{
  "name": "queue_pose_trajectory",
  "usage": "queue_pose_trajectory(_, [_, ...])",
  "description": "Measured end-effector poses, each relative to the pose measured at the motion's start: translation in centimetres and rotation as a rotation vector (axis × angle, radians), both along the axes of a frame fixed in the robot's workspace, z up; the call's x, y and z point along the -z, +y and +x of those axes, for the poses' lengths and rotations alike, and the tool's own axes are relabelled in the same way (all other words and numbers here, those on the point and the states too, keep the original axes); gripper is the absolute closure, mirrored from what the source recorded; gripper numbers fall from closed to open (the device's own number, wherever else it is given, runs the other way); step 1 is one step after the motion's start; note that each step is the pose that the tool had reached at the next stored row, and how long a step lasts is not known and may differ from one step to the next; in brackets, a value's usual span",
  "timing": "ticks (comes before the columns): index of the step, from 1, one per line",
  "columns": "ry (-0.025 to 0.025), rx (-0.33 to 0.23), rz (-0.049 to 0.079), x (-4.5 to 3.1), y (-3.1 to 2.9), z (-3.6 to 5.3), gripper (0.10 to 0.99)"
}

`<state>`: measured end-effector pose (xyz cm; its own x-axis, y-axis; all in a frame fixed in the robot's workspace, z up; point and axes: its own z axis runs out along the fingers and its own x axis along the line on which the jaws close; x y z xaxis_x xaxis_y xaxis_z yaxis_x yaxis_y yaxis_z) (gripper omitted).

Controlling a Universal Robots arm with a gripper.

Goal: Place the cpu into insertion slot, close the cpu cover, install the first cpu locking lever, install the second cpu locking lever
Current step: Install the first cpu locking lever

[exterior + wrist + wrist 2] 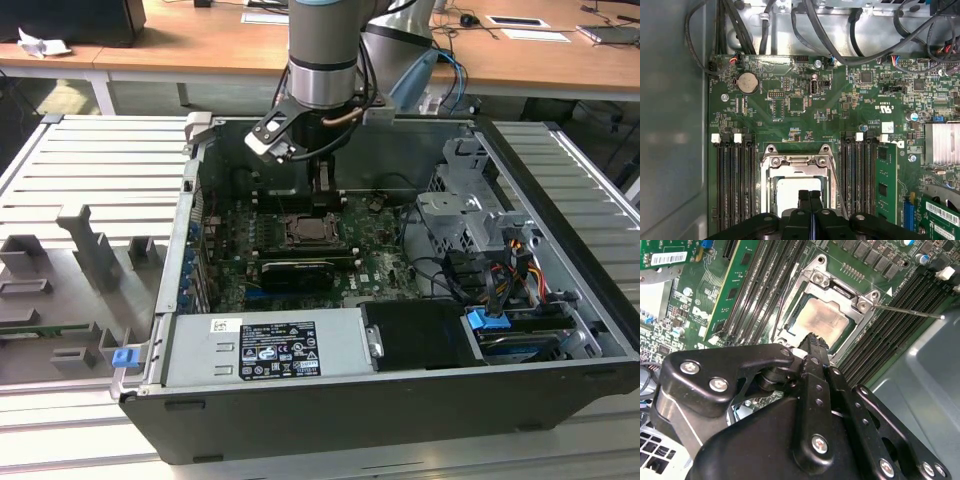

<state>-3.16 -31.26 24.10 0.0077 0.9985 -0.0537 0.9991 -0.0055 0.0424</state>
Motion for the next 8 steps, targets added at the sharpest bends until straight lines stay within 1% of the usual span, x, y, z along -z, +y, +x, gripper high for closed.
queue_pose_trajectory(4, [-0.0001,0.001,0.0,-0.19,0.0,0.0,0.976])
queue_pose_trajectory(8, [-0.0001,0.002,0.0,-0.21,0.0,0.0,0.976])
